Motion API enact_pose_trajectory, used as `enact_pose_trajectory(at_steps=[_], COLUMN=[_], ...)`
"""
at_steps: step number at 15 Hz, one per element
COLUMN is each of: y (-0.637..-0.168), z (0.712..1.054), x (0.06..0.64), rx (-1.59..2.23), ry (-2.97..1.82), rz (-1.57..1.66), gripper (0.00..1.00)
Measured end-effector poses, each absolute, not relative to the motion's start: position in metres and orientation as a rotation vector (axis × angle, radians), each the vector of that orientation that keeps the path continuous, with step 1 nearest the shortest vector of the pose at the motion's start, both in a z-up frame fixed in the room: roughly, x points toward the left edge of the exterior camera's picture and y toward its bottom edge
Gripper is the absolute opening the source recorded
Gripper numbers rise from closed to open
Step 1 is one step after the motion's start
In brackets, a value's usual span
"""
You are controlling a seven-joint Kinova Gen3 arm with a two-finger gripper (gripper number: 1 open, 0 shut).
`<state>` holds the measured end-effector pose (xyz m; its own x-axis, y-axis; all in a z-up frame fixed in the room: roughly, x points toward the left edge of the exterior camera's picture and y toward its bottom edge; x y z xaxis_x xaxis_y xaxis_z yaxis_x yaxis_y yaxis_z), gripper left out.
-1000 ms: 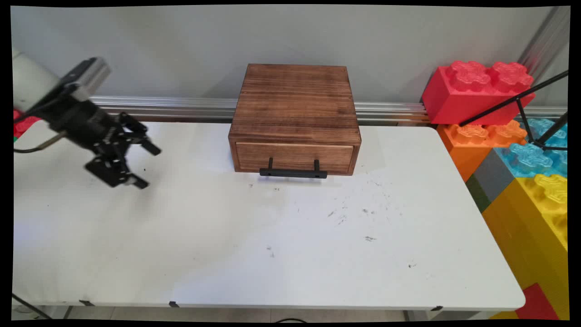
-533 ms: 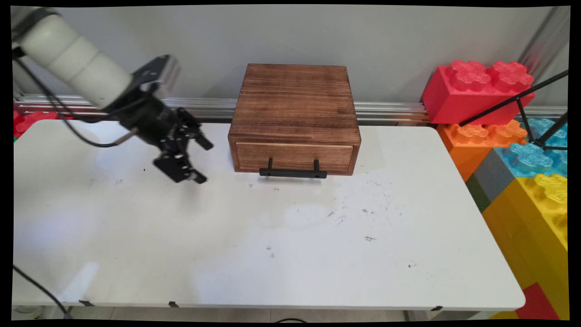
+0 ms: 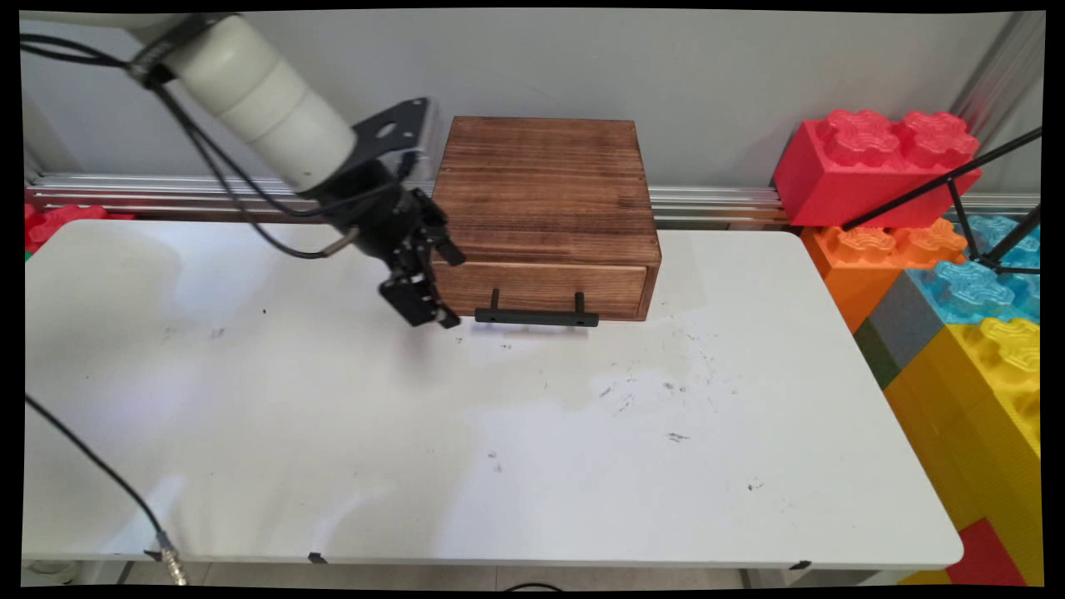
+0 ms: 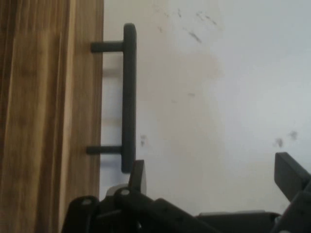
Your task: Open the drawer
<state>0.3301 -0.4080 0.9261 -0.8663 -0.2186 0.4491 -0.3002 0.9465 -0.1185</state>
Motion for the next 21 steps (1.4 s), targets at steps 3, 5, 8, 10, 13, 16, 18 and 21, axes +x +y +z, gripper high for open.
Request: enact_pose_trajectory(at_steps=[3, 5, 8, 10, 13, 16, 18, 21], y=[-0.421, -0.430, -0.439, -0.444, -0.450, -0.454, -0.457, -0.460], z=[0.924, 0.919, 0.909, 0.900, 0.886, 0.867, 0.855, 0.840], x=[0.305, 0.291, 0.275, 0.267, 0.261, 0.255, 0.252, 0.245], rx=[0.364, 0.361, 0.360, 0.357, 0.358, 0.352, 0.347, 0.340], ry=[-2.679, -2.693, -2.713, -2.728, -2.750, -2.773, -2.784, -2.791], rz=[0.271, 0.278, 0.296, 0.307, 0.326, 0.337, 0.343, 0.348], gripper=[1.00, 1.00, 1.00, 1.00, 1.00, 1.00, 1.00, 1.00])
